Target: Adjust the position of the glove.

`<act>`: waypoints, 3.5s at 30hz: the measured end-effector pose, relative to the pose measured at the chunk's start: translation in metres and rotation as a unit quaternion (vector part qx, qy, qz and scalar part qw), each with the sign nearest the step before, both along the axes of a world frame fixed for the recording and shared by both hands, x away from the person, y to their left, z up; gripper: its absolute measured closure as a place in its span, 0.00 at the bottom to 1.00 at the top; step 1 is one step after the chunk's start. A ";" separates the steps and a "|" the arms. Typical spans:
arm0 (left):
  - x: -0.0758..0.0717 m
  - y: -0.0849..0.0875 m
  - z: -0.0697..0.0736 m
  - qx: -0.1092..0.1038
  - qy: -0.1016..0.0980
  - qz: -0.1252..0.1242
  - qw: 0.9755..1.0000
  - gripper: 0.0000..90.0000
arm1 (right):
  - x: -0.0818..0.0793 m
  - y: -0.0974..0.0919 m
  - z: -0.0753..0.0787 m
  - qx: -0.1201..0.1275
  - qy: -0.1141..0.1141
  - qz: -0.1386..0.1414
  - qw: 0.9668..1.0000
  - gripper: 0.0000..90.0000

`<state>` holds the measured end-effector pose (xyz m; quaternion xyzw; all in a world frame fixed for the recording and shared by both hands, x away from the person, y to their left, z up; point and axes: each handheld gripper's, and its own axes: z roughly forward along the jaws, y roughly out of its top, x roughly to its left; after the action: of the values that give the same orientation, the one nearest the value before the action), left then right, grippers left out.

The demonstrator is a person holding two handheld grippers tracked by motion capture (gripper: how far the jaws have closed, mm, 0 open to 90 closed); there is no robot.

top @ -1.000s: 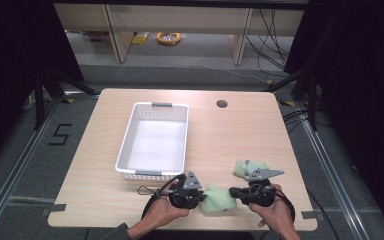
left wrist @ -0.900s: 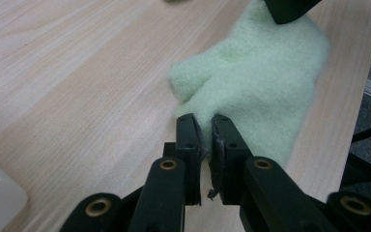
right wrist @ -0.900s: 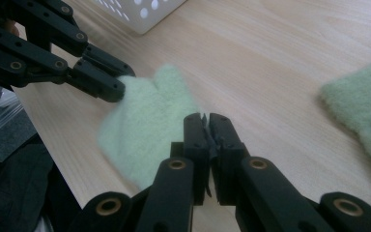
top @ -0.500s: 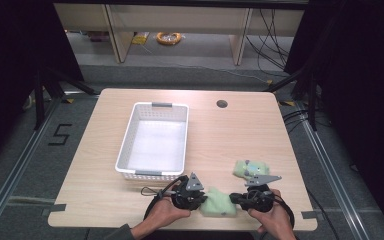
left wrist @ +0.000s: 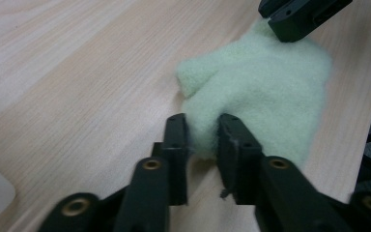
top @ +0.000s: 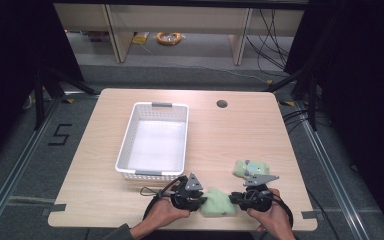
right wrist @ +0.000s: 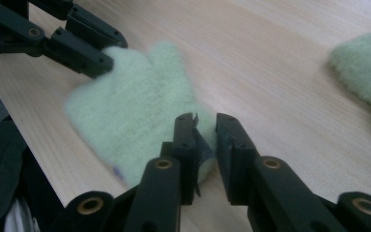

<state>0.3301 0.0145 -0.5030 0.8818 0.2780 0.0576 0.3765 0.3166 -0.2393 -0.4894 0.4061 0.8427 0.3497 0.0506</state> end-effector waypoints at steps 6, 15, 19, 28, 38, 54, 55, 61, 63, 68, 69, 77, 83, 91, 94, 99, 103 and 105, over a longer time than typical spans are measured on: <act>-0.001 0.009 0.007 -0.010 0.005 0.010 1.000 0.61 | 0.002 -0.008 0.013 0.006 -0.034 -0.011 0.999 0.71; 0.001 0.013 0.019 -0.034 0.000 0.031 0.999 0.50 | 0.012 -0.052 0.030 -0.020 -0.074 -0.085 0.993 0.64; 0.004 0.009 0.025 -0.037 -0.008 0.032 0.999 0.48 | 0.015 -0.061 0.033 -0.017 -0.046 -0.121 0.991 0.64; 0.023 -0.024 0.039 -0.045 -0.012 0.020 0.999 0.50 | 0.041 -0.090 0.026 -0.043 -0.033 -0.145 0.988 0.65; 0.051 -0.064 0.029 -0.028 0.009 0.011 0.999 0.50 | 0.048 -0.090 0.019 -0.036 0.028 -0.137 0.990 0.66; 0.089 -0.119 0.010 0.007 0.002 0.002 1.000 0.54 | 0.056 -0.090 0.010 -0.045 0.034 -0.127 0.990 0.67; 0.090 -0.120 0.008 0.006 0.003 0.007 1.000 0.54 | 0.058 -0.091 0.009 -0.044 0.021 -0.121 0.992 0.68; 0.096 -0.128 0.000 0.015 0.007 0.004 1.000 0.64 | 0.059 -0.090 0.006 -0.051 0.023 -0.120 0.991 0.69; 0.097 -0.127 0.002 0.038 -0.001 -0.012 0.999 0.65 | 0.060 -0.090 0.006 -0.046 0.023 -0.118 0.992 0.69; 0.094 -0.129 0.002 0.023 0.006 0.003 1.000 0.79 | 0.061 -0.090 0.003 -0.046 0.025 -0.108 0.993 0.78; 0.093 -0.129 0.002 0.027 0.000 -0.001 1.000 0.82 | 0.060 -0.089 0.004 -0.042 0.037 -0.108 0.993 0.81; 0.087 -0.122 0.007 0.021 -0.004 -0.004 1.000 0.90 | 0.060 -0.087 0.008 -0.041 0.031 -0.102 0.993 0.93; 0.079 -0.106 0.023 0.007 -0.012 -0.014 1.000 0.90 | 0.055 -0.085 0.019 -0.026 -0.009 -0.075 0.997 0.93; 0.060 -0.080 0.042 -0.029 -0.020 -0.014 0.999 0.90 | 0.043 -0.068 0.036 0.005 -0.064 -0.063 0.996 0.93; 0.052 -0.070 0.043 -0.031 -0.021 -0.015 0.999 0.90 | 0.037 -0.061 0.041 -0.005 -0.055 -0.053 0.997 0.93; 0.046 -0.058 0.042 -0.028 -0.021 -0.017 0.999 0.90 | 0.030 -0.049 0.045 -0.016 -0.057 -0.030 0.998 0.93; 0.051 -0.054 0.038 -0.027 -0.023 -0.003 0.999 0.90 | 0.024 -0.038 0.043 -0.009 -0.045 -0.029 0.999 0.93; 0.054 -0.053 0.037 -0.024 -0.018 -0.001 1.000 0.90 | 0.023 -0.037 0.042 -0.011 -0.045 -0.031 0.998 0.93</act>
<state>0.3840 -0.0389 -0.4659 0.8716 0.2716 0.0661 0.4028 0.3391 -0.2766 -0.4475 0.4155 0.8302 0.3569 0.1035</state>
